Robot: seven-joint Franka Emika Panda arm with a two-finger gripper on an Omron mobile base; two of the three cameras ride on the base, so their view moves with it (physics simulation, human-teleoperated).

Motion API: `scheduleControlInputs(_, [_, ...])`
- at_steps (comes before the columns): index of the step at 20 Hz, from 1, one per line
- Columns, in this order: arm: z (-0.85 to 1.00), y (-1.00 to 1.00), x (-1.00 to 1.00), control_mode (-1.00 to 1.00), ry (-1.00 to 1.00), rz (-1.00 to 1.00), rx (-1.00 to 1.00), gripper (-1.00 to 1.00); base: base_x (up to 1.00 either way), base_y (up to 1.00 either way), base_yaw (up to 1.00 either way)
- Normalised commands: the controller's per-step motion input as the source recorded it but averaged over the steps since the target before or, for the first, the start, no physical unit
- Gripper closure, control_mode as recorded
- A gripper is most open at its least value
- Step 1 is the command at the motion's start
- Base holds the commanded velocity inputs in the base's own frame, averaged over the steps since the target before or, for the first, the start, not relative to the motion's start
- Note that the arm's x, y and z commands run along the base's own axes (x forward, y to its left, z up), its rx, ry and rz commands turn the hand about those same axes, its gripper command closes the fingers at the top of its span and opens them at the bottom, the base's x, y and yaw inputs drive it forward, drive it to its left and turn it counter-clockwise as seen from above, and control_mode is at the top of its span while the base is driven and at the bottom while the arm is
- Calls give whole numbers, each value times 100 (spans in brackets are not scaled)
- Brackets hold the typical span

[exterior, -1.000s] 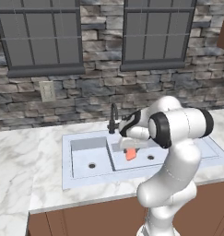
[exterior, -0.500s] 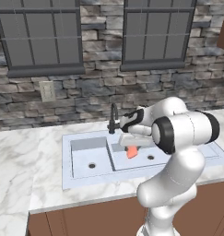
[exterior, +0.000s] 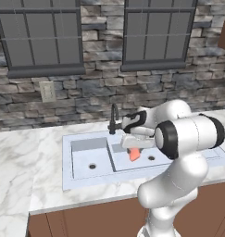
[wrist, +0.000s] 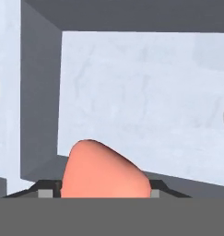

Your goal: Pick up the bar soap and bar soap from the sink, and place them back in the cabinet, and close the cabinet door.

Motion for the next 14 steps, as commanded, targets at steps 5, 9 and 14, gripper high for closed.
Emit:
scheduleControlInputs(5, [0,-3,-7,-100,0,0,-7,100,0,0,0])
scheduleControlInputs(9, [0,-1,0,-100,0,0,-9,100,0,0,0])
scheduleControlInputs(14, [13,-3,-2,-100,0,-1,-3,100,0,0,0])
